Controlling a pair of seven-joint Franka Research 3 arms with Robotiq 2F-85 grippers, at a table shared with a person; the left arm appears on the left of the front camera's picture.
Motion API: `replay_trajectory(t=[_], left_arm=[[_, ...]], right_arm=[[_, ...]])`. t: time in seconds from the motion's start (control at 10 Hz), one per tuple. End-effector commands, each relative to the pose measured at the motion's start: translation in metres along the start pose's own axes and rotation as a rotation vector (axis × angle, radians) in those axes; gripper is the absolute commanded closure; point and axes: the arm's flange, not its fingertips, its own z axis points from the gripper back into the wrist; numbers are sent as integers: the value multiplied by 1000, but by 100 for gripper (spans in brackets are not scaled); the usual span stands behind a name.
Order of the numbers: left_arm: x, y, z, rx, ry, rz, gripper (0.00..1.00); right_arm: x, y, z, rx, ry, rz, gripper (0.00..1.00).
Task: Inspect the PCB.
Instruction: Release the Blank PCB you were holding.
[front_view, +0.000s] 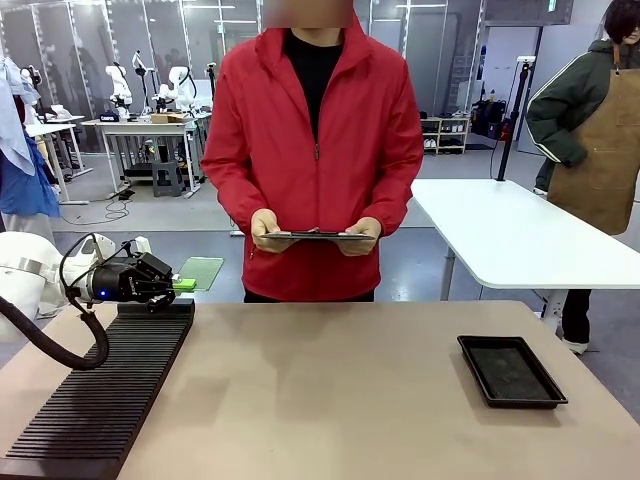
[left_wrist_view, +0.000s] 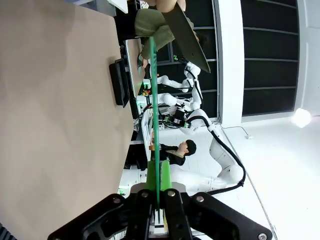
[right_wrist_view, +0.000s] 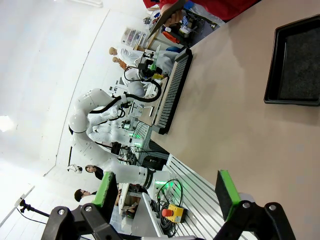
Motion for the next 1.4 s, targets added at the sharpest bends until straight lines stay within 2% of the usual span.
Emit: replay_trajectory(t=[0.0, 1.3], left_arm=[[-1, 0, -1, -2, 2, 1, 97], [-1, 0, -1, -2, 2, 1, 97]], right_arm=[[0, 1, 1, 2, -5, -1, 0], [0, 1, 1, 2, -5, -1, 0]])
